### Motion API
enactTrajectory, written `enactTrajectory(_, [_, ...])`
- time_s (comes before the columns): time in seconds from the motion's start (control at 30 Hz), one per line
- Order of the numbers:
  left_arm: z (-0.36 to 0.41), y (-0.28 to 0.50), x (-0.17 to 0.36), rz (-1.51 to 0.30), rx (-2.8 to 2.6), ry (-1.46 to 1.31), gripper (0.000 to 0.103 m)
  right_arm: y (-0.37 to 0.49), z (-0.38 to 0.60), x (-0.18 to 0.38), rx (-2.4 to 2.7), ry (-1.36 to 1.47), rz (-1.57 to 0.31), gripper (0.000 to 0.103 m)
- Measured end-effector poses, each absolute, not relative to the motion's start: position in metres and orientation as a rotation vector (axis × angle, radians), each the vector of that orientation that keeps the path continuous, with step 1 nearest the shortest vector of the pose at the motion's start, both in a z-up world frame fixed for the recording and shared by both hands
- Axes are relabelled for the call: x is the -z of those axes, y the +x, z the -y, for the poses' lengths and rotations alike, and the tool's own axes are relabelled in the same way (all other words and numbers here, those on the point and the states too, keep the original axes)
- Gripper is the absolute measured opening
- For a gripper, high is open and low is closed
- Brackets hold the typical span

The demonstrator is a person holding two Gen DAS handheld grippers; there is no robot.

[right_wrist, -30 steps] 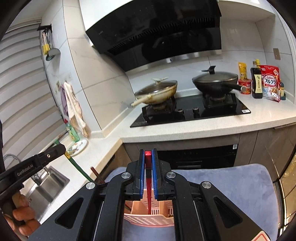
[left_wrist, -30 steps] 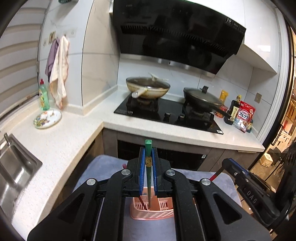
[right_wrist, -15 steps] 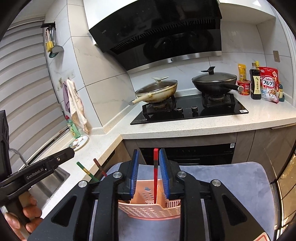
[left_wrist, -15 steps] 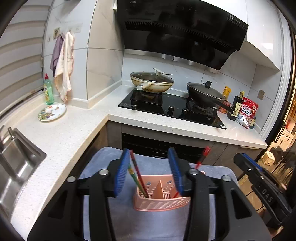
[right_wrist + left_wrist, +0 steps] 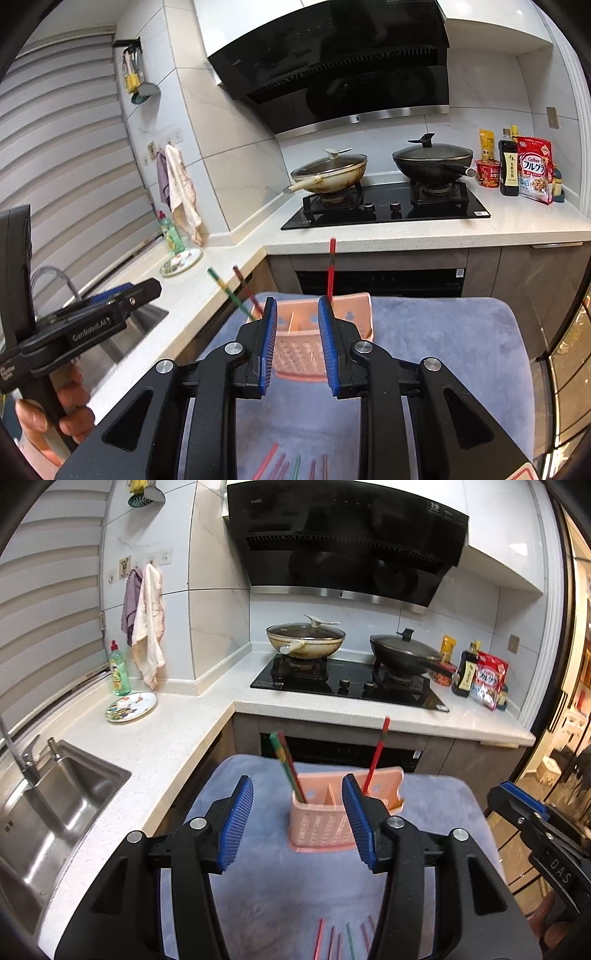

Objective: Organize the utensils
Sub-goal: 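Move both open tools back over the remaining chopsticks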

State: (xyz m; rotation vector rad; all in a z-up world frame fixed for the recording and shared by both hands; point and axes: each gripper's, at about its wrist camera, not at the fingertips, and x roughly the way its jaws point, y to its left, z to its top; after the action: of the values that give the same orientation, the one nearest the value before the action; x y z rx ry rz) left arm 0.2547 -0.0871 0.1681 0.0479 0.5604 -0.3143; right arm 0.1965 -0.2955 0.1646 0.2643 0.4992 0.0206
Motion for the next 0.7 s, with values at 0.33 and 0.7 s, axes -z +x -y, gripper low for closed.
enactTrajectory(0.33, [0.059,0.185,-0.112,-0.650,0.315,0.068,0.048,0.111,0.266,-0.103,-0.022,0.189,-0.644,0.028])
enactTrajectory(0.7, [0.039,0.123,-0.038,-0.773,0.319,0.146,0.048,0.046,0.251,-0.029,-0.006,0.216,-0.800,0.028])
